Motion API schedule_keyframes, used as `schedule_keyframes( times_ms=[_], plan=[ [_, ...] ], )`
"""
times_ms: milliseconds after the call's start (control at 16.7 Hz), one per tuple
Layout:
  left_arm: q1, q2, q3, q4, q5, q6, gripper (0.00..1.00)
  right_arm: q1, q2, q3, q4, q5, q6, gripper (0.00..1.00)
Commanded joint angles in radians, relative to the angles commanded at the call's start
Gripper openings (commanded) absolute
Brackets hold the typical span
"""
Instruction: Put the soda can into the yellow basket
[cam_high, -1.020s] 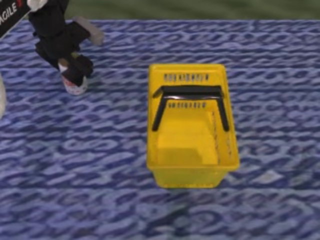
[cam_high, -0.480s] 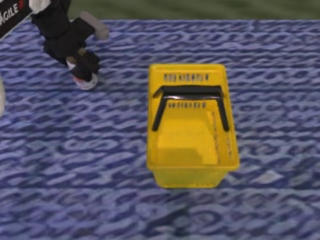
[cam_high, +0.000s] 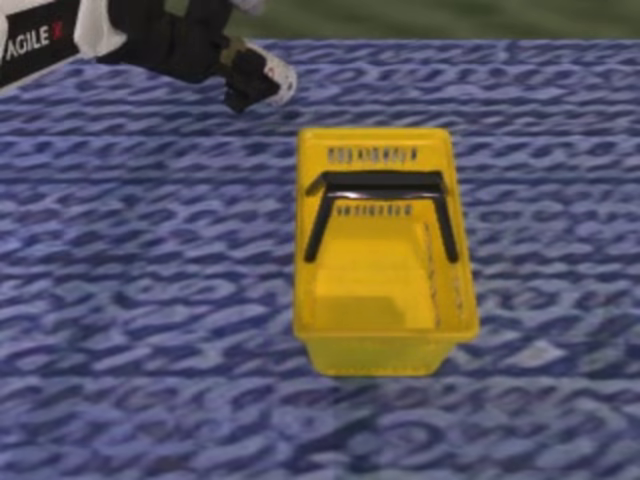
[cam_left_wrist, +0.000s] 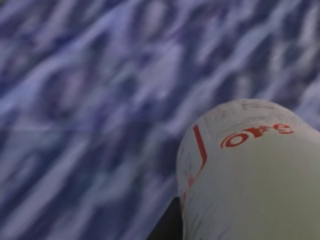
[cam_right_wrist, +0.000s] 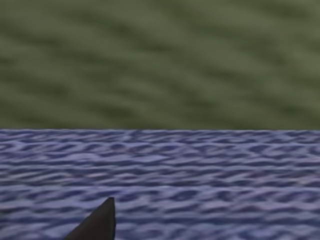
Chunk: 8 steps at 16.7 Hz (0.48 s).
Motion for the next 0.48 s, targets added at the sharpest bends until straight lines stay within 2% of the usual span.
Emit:
schedule_keyframes(
  times_ms=[480],
  plan=[
    [-0.064, -0.201, -0.398, 0.815, 0.491, -0.258, 0.00, 0.000, 0.000, 0.000, 0.000, 0.000, 0.000, 1.00]
  ],
)
